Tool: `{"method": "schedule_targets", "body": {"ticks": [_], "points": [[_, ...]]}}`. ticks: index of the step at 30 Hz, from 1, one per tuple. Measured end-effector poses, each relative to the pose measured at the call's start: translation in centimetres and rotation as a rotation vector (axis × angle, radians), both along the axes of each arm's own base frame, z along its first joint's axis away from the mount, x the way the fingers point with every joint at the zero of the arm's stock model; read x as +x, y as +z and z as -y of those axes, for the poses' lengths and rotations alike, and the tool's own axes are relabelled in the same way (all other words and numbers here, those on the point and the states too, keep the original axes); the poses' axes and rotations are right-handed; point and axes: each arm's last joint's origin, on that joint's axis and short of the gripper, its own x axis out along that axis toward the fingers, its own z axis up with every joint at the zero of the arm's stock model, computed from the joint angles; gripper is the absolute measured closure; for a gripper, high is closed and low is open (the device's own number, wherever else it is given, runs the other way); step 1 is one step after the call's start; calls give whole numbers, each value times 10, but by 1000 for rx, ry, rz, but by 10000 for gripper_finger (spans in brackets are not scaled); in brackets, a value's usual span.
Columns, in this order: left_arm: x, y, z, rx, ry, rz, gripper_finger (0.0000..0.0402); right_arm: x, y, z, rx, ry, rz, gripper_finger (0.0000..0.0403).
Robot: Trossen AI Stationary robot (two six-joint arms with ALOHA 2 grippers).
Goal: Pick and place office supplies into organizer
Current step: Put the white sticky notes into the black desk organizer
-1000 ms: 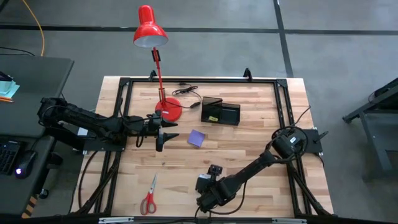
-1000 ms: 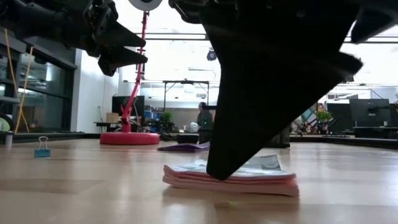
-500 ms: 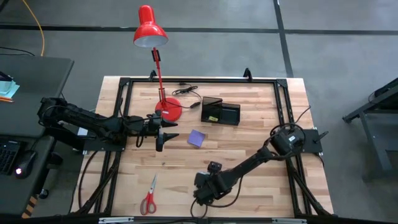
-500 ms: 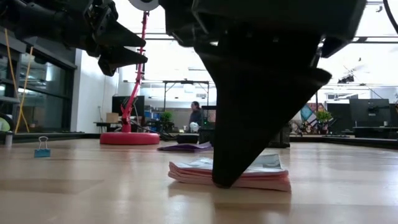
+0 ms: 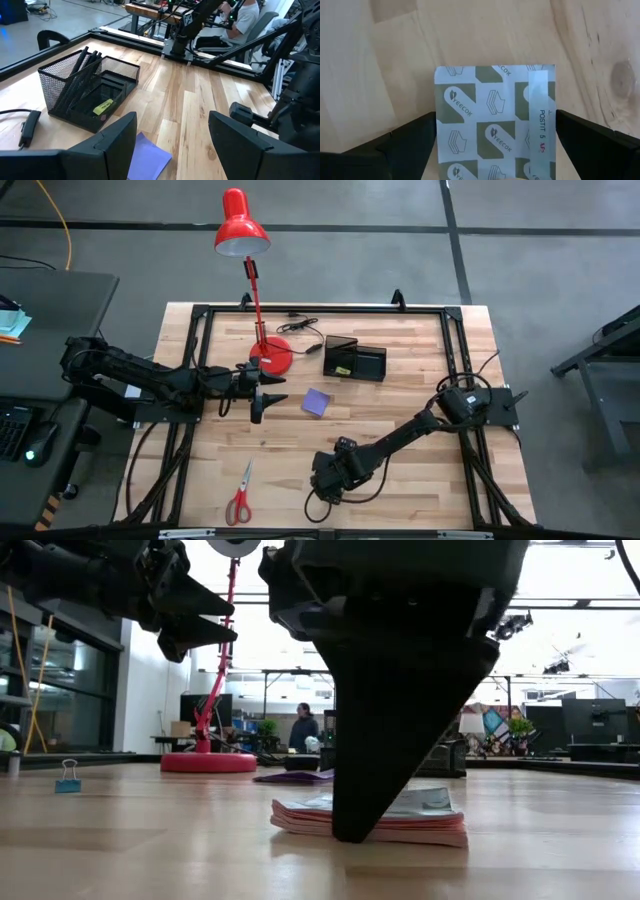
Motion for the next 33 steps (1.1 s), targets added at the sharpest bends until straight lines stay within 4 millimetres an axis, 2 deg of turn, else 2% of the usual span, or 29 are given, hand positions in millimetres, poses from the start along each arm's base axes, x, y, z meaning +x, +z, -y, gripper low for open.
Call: {"method": "schedule_targets", "body": {"ticks": [16,33], "points": [[0,0,0,0,0,0,169,-2,-1,-3,2,-88,9,6],[0,0,0,0,0,0,169,-6,-6,-8,-36,-71,9,6]]}}
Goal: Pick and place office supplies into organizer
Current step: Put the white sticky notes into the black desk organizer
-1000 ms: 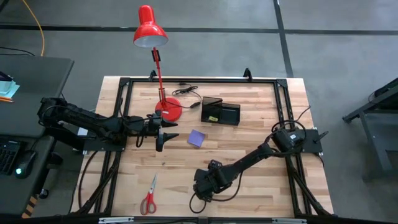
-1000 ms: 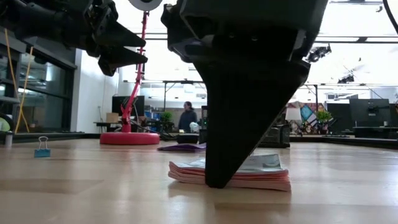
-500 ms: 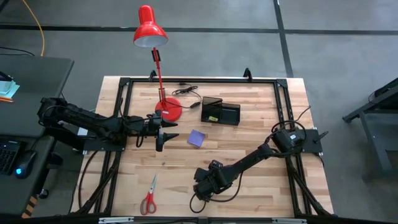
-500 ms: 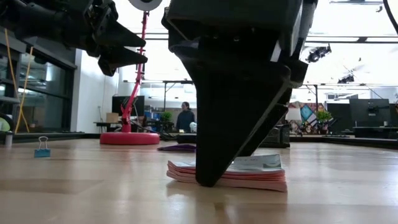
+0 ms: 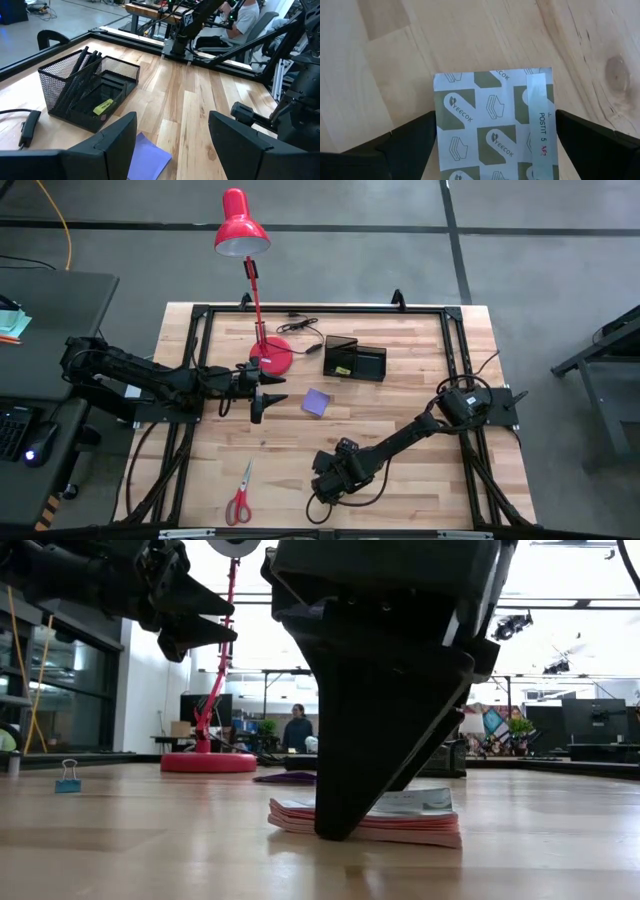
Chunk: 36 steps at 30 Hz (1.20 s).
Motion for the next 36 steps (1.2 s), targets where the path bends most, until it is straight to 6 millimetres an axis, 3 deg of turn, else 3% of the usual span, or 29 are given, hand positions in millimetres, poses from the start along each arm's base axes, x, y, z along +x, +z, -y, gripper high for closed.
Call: {"method": "schedule_targets", "body": {"ticks": [36], "points": [[0,0,0,0,0,1,169,-4,-1,-6,-22,-39,18,6]]}}
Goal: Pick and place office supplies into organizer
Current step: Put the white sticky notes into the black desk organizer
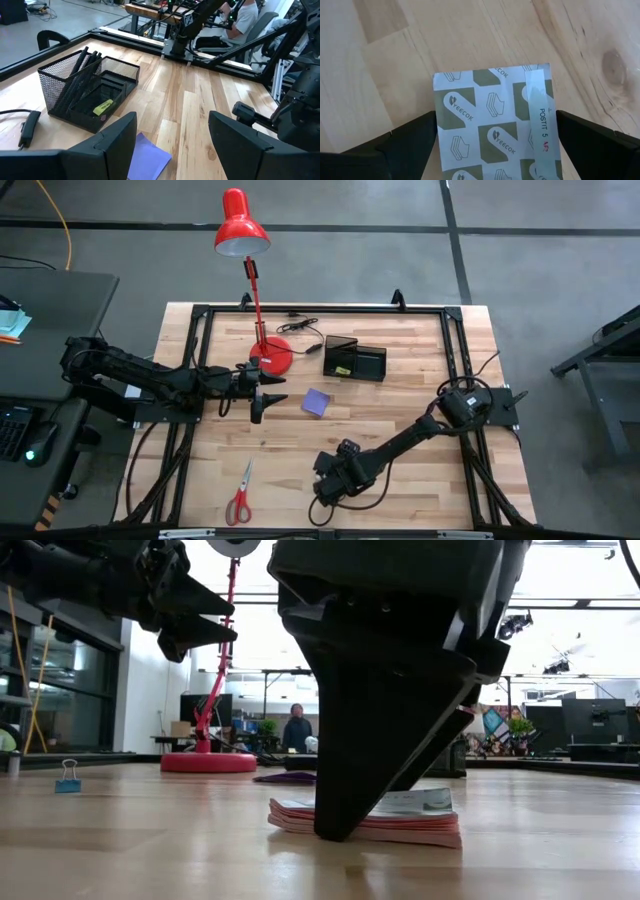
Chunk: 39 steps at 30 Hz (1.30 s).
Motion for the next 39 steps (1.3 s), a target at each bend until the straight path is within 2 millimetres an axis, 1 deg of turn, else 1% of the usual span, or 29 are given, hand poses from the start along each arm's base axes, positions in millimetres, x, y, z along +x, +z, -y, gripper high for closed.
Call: {"method": "schedule_targets", "body": {"ticks": [10,20,29,31,34,37,39], "points": [[0,0,0,0,0,0,169,0,0,0,11,7,-5,10],[0,0,0,0,0,0,169,1,0,-1,19,19,-4,75],[0,0,0,0,0,0,169,-1,1,-5,-12,50,14,89],[0,0,0,0,0,0,169,-3,3,-7,-30,58,25,96],[0,0,0,0,0,-1,169,-9,14,-11,-80,79,51,107],[0,0,0,0,0,0,169,-19,26,-10,-125,101,26,117],[0,0,0,0,0,0,169,-25,33,-6,-164,83,-3,122]]}}
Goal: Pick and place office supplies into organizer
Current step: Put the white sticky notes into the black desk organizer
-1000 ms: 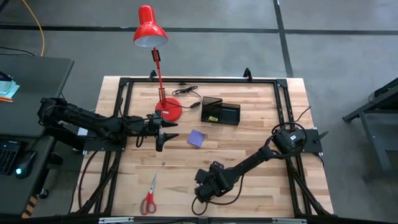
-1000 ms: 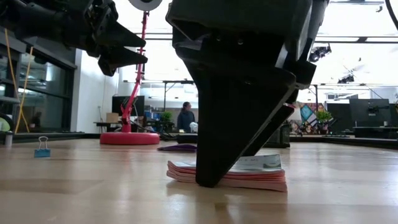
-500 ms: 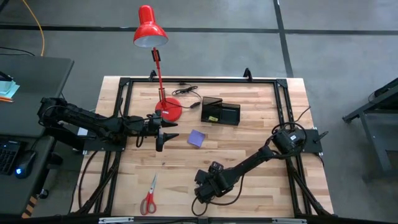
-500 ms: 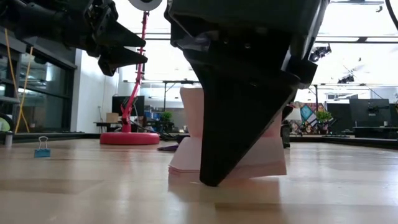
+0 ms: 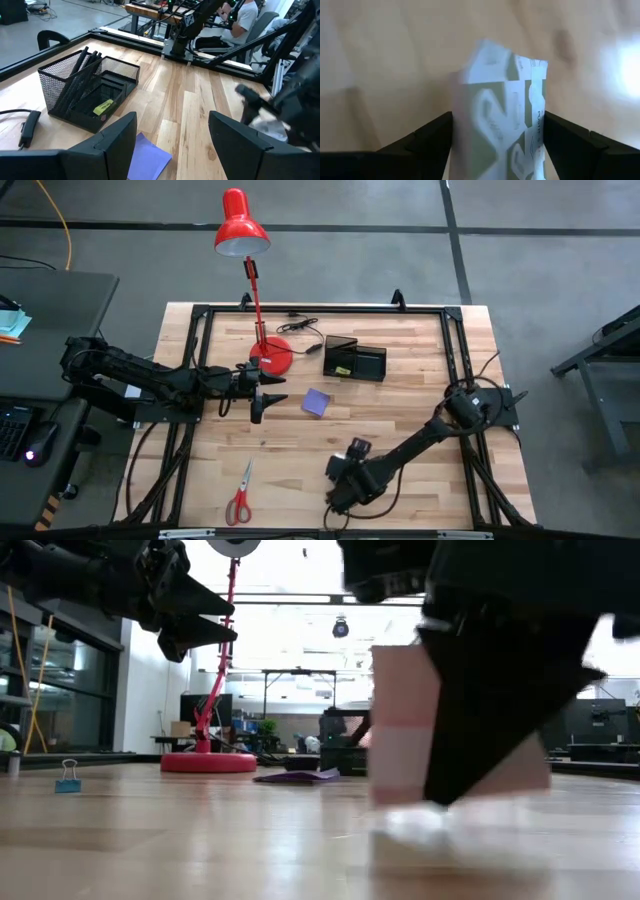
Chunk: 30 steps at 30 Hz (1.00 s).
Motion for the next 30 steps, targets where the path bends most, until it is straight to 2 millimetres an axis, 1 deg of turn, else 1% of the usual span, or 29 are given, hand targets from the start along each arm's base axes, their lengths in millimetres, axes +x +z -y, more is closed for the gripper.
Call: {"method": "schedule_targets", "body": {"ticks": [2,4,7,11,16,18,21,23,27,30], "points": [[0,0,0,0,0,0,169,-6,6,6,-44,-53,-31,125],[0,0,0,0,0,0,169,-10,5,14,-111,-88,-77,126],[0,0,0,0,0,1,169,-13,6,24,-166,-104,-127,125],[0,0,0,0,0,0,169,-18,20,36,-230,-109,-177,124],[0,0,0,0,0,1,169,-26,47,48,-294,-89,-175,125],[0,0,0,0,0,1,169,-28,62,53,-291,-118,-122,125],[0,0,0,0,0,1,169,-32,91,56,-238,-130,-2,126],[0,0,0,0,0,1,169,-36,103,58,-214,-131,35,126],[0,0,0,0,0,1,169,-47,123,66,-237,-127,44,126],[0,0,0,0,0,1,169,-50,128,77,-270,-141,19,126]]}}
